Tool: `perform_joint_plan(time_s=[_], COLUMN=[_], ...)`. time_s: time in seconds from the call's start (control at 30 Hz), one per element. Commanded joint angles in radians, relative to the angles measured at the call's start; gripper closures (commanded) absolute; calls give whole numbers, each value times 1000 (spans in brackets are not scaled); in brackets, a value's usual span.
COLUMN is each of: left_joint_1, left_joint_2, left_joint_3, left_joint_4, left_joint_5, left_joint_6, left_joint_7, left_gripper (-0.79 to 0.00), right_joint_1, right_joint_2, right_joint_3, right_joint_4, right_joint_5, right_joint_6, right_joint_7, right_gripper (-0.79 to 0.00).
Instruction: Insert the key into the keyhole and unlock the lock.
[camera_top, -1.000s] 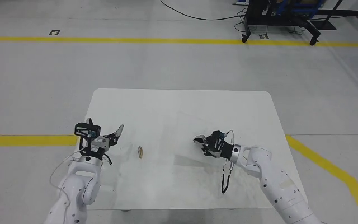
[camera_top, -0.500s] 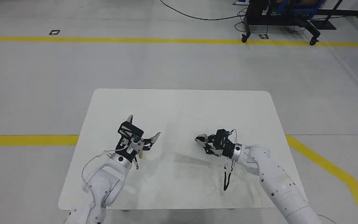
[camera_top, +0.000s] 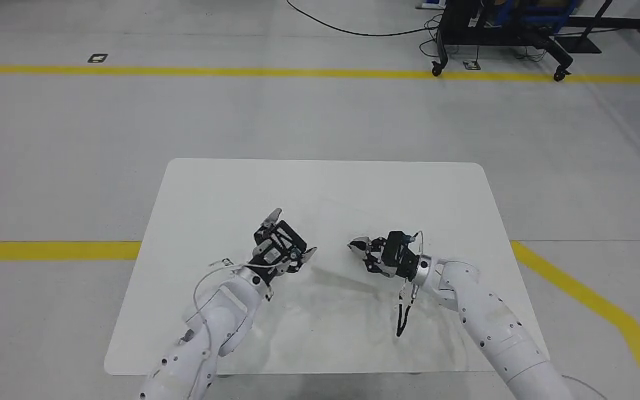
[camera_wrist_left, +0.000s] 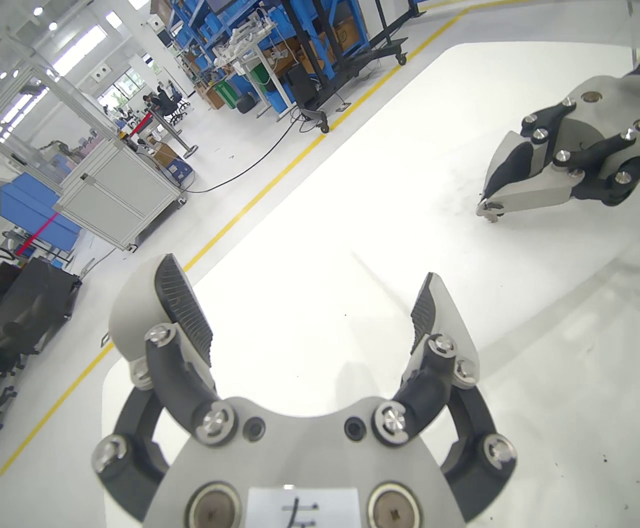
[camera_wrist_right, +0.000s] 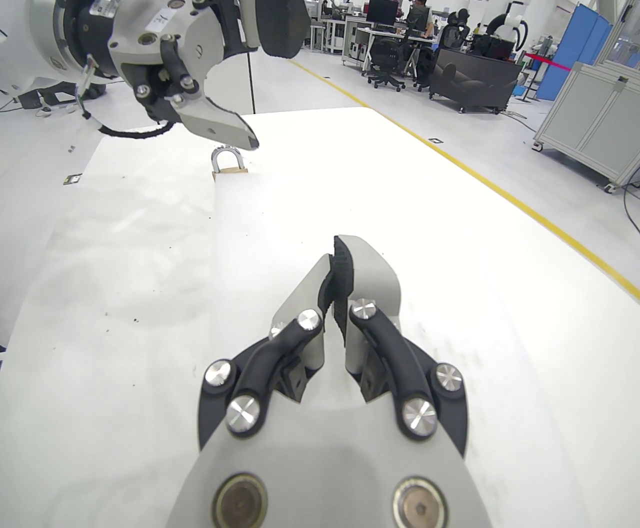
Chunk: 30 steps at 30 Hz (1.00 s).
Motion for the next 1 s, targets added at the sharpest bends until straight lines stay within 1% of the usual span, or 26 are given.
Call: perform_joint_plan(time_s=[0.0,0.2,0.4,0.5,0.6,0.9,0.93,0.97], left_joint_1=[-9,-14,-12,-8,4,8,11,21], left_joint_2=[-2,-11,-18,-20,-16,-16,-16,-16], left_joint_3=[21,78,92,74,14,6,3,-14], left_joint_4=[14,65,97,86,32,26,21,15], left_joint_5=[26,123,164,165,124,116,101,63], left_joint_6=[-7,59,129,175,214,215,217,229], left_joint_7=[-5,-17,-28,-14,8,14,26,58], left_gripper=[-785,-785,-785,-785,-785,-785,-785,-785], right_joint_1=[1,10,21,26,24,24,21,12], right_joint_2=[1,5,9,11,14,14,13,10], right_joint_3=[-1,4,8,12,21,21,19,16], right_joint_4=[5,35,61,73,77,77,76,72], right_joint_5=[-6,-2,13,32,53,53,62,106], right_joint_6=[-3,-28,-66,-92,-114,-114,-116,-136], right_joint_7=[-8,-32,-65,-90,-91,-91,-93,-108], right_gripper=[0,0,0,0,0,0,0,0])
